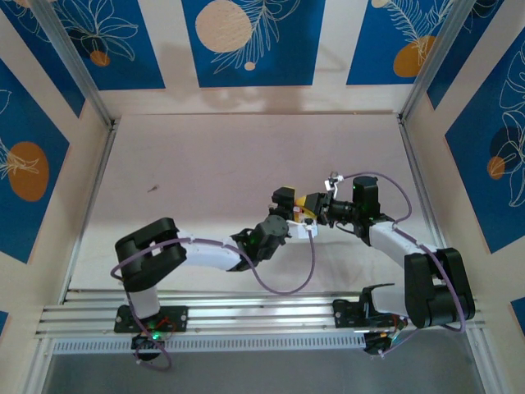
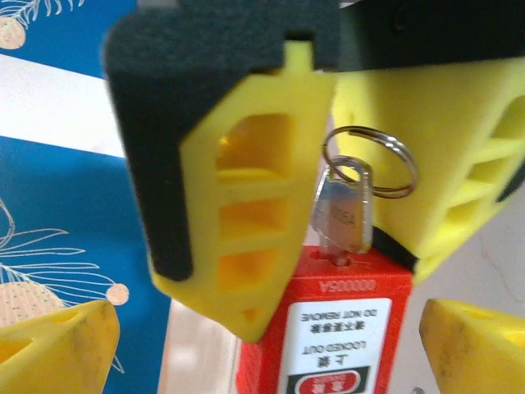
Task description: Unlock with the key
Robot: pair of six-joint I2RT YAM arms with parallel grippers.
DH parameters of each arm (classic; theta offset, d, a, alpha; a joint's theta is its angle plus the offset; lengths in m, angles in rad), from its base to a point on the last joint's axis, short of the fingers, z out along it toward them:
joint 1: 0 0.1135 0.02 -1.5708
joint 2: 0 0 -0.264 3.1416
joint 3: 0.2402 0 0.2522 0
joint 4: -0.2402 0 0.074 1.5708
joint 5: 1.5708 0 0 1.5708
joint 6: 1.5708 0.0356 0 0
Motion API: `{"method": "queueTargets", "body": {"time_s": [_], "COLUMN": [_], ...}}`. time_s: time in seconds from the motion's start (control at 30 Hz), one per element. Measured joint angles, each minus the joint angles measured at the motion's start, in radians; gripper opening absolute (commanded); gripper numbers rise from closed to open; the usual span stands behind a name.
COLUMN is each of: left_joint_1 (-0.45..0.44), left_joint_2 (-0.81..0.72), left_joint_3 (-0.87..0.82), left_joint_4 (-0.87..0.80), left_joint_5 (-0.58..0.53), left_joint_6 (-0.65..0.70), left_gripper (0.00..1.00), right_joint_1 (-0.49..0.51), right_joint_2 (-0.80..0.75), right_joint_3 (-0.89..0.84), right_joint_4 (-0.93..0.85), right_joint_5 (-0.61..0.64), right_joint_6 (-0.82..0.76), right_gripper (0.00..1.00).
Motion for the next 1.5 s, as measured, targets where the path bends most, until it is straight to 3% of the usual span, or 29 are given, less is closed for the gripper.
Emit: {"method": "queueTargets", "body": {"time_s": [1.5], "left_joint_1": [0.003], "left_joint_2": [0.112], "left_joint_3": [0.005], "left_joint_4": [0.195], "left_joint_5": [-0.045], "left_joint_6": [0.196], "left_gripper": [0.43], "right_joint_1": [-0.010], "right_joint_2": [-0.049], "right_joint_3": [-0.023], "right_joint_4": [0.013], "right_joint_5": [-0.001], "right_joint_6": [0.053], "right_gripper": [0.16]}}
